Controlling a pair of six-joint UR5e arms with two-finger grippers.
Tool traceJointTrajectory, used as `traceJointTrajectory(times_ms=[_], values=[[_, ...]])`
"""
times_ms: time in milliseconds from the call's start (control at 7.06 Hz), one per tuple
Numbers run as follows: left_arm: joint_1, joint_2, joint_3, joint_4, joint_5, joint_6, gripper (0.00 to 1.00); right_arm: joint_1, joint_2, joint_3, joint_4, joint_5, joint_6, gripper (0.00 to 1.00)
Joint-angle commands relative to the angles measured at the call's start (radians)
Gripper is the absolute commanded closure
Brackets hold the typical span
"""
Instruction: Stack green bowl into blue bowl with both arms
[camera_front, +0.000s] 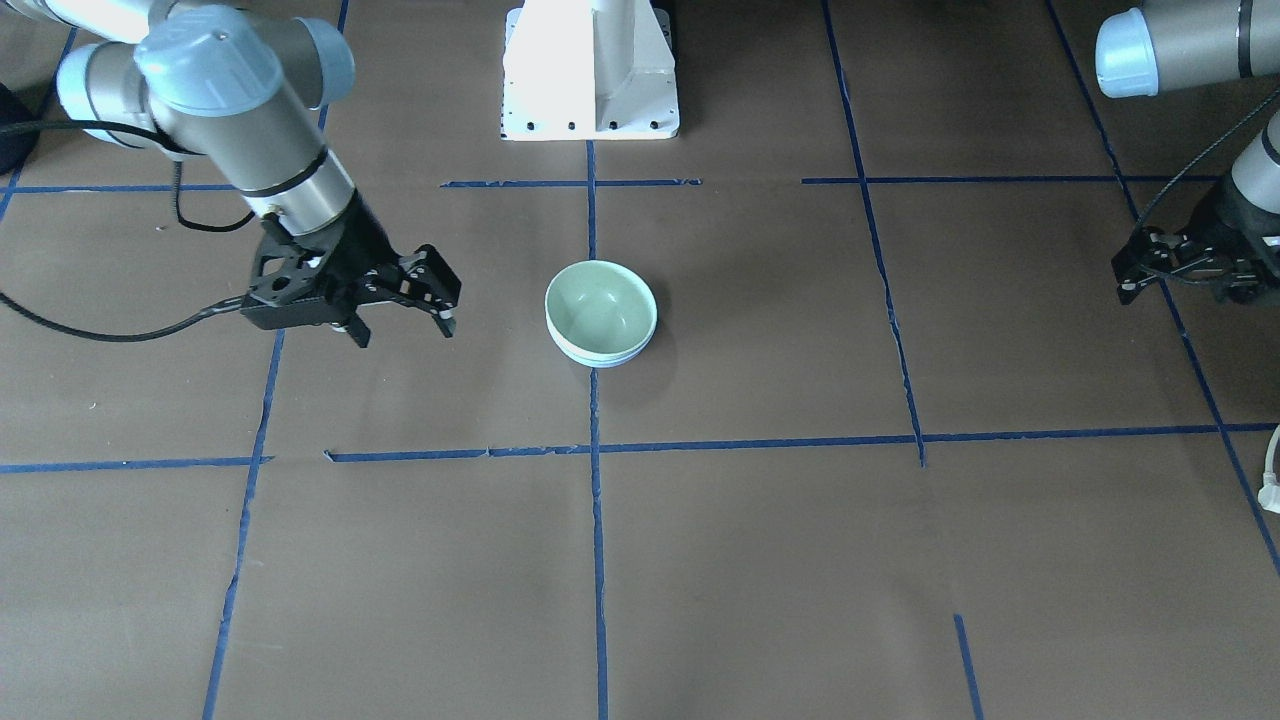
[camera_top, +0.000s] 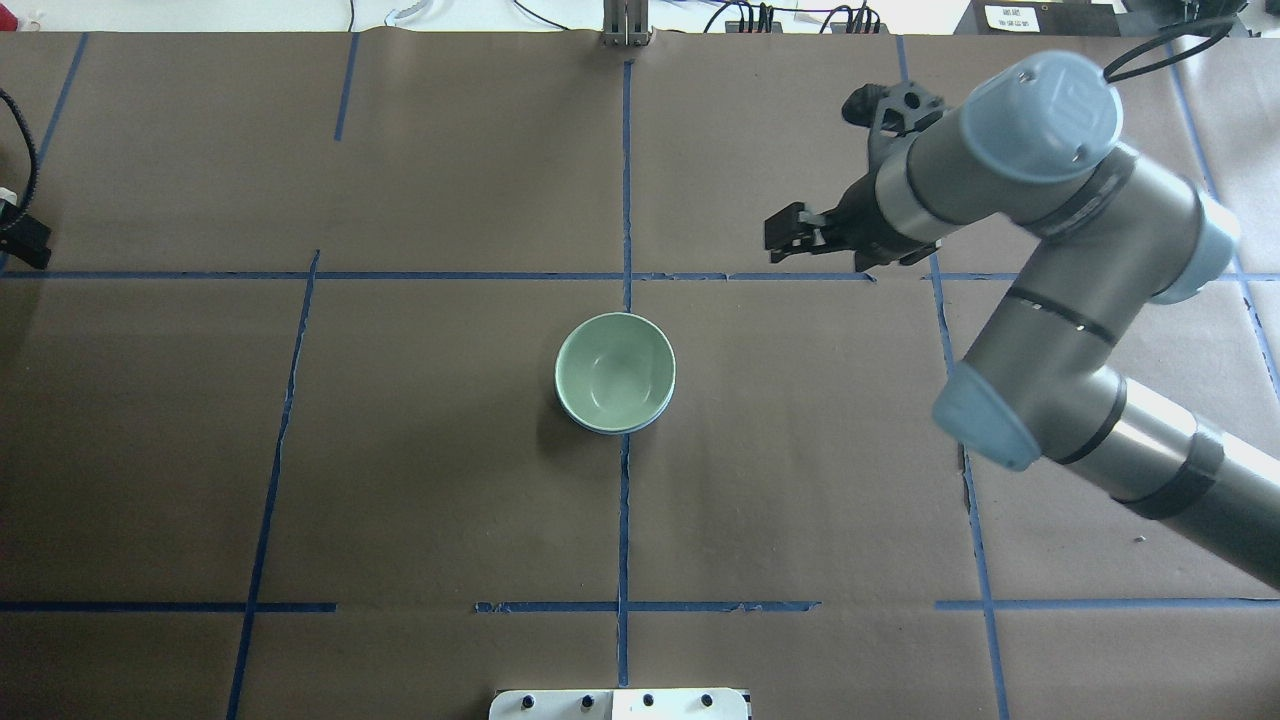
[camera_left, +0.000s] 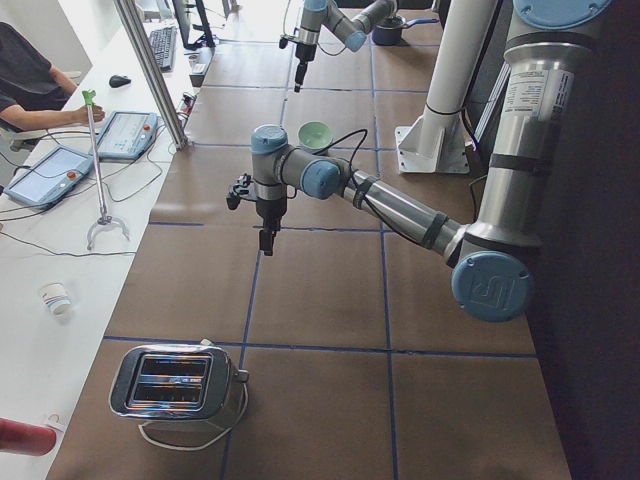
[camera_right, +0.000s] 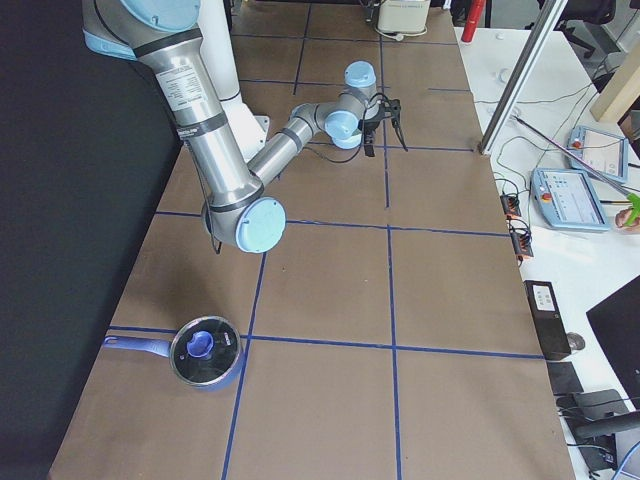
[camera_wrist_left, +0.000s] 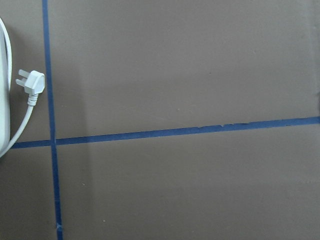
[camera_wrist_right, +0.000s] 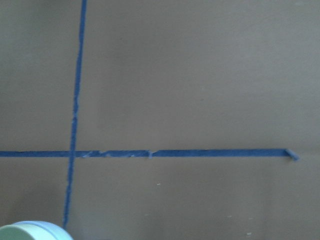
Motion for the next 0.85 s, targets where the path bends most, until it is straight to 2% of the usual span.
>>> traceJointTrajectory(times_ms=[0,283,425,567,708], values=[[-0.102,0.039,0.037,0.001,-0.11,0.138,0.0,0.207,-0.113,0.022,-0.123,0.156,-0.408,0.0],[-0.183,0.042,0.119,0.001,-0.154,0.275,0.0,0.344,-0.274,0.015,-0.119,0.248,-0.682,0.0],[-0.24,0.042,0.184,0.002,-0.158,0.353,0.0,0.407,-0.363,0.014,-0.12,0.247,-0.846,0.0],[-0.3,0.042,0.246,0.007,-0.186,0.452,0.0,0.486,-0.451,0.011,-0.12,0.259,-0.916,0.0],[-0.335,0.044,0.282,0.013,-0.186,0.52,0.0,0.501,-0.467,-0.001,-0.12,0.295,-0.921,0.0]])
